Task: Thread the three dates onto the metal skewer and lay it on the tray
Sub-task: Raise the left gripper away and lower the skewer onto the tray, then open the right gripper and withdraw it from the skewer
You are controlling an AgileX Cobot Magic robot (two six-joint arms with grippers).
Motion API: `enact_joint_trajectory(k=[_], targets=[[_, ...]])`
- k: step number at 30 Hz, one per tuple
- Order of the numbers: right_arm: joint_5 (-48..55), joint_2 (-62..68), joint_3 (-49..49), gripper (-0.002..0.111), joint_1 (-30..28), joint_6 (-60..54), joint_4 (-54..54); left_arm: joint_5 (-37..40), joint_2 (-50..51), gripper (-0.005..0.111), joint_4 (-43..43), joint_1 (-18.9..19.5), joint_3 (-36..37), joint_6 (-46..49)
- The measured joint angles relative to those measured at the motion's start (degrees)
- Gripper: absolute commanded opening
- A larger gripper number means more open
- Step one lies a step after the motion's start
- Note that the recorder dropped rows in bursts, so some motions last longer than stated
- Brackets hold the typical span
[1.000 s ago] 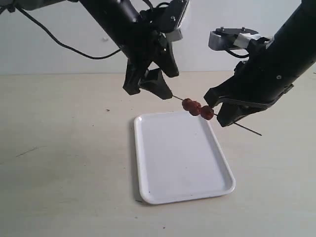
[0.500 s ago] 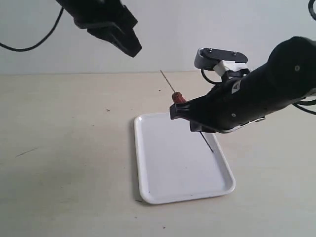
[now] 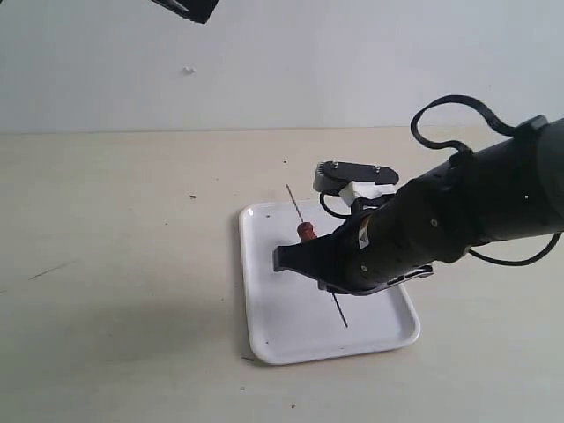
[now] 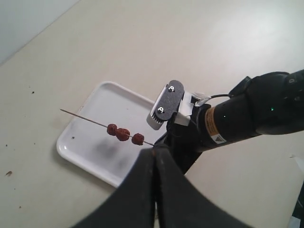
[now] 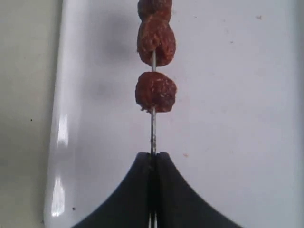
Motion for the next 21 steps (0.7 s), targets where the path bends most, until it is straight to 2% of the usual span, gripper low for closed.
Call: enact_joint_trajectory(k=[4,6,11,14,21], targets=[[-1.06,2.1,0.0,0.001,0.0,0.8,-0.13,0.0,-0.1,0.0,0.0,0.0,0.0,0.0],[-1.19,2.51,0.0,0.006,0.0,0.89,-0.27,-0.11,-0.1,0.0,0.11,0.0,0.0,0.0],[-1.43,2.84,0.0,0.03,0.0,1.03,-0.6,-0.96,-0.1,0.0,0.22,0.0,0.0,0.0],[-1.43,2.84,0.0,0.04,0.0,1.16,-0.6,-1.21,-0.1,0.0,0.22,0.0,0.0,0.0],[-1.28,2.84,0.0,0.044,0.0,1.16,-0.6,-1.34,-0.1,0.0,0.34,0.0,0.0,0.0]])
